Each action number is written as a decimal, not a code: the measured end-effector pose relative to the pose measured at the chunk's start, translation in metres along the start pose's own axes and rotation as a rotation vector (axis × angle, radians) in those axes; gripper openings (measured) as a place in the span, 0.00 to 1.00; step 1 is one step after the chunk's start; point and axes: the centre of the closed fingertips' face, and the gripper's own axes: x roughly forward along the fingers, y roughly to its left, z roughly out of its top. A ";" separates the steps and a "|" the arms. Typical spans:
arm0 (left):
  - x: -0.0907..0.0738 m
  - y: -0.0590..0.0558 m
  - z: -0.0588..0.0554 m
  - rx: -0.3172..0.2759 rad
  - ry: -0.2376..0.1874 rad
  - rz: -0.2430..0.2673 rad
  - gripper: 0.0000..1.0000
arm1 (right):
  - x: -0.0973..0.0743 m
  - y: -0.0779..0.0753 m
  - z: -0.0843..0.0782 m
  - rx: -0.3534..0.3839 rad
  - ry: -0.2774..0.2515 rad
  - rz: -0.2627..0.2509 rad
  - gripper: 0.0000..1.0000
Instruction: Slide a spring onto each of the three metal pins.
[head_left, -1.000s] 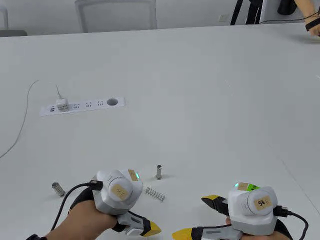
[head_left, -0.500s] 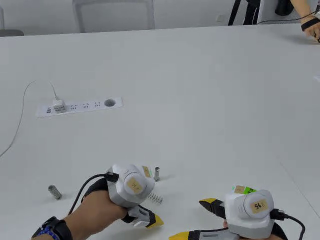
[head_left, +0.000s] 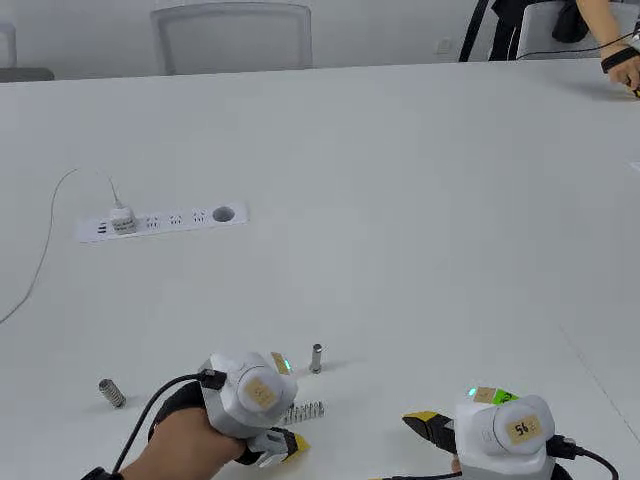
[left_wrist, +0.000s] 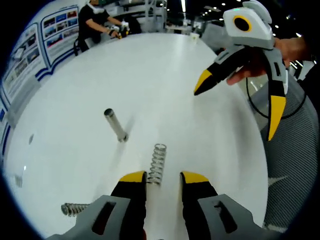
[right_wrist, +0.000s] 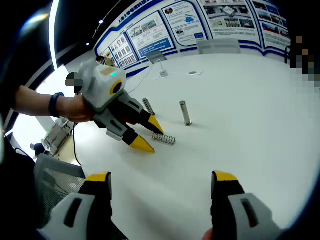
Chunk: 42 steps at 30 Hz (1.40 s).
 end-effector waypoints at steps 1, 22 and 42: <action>0.001 0.001 0.001 -0.001 -0.005 0.007 0.26 | 0.000 0.001 0.000 -0.010 0.004 0.002 0.84; -0.019 -0.008 -0.022 -0.206 -0.033 0.083 0.10 | 0.004 0.018 -0.001 -0.031 0.021 0.043 0.85; -0.059 -0.017 -0.064 -0.345 -0.064 0.128 0.10 | 0.010 0.035 -0.005 -0.057 0.058 0.064 0.87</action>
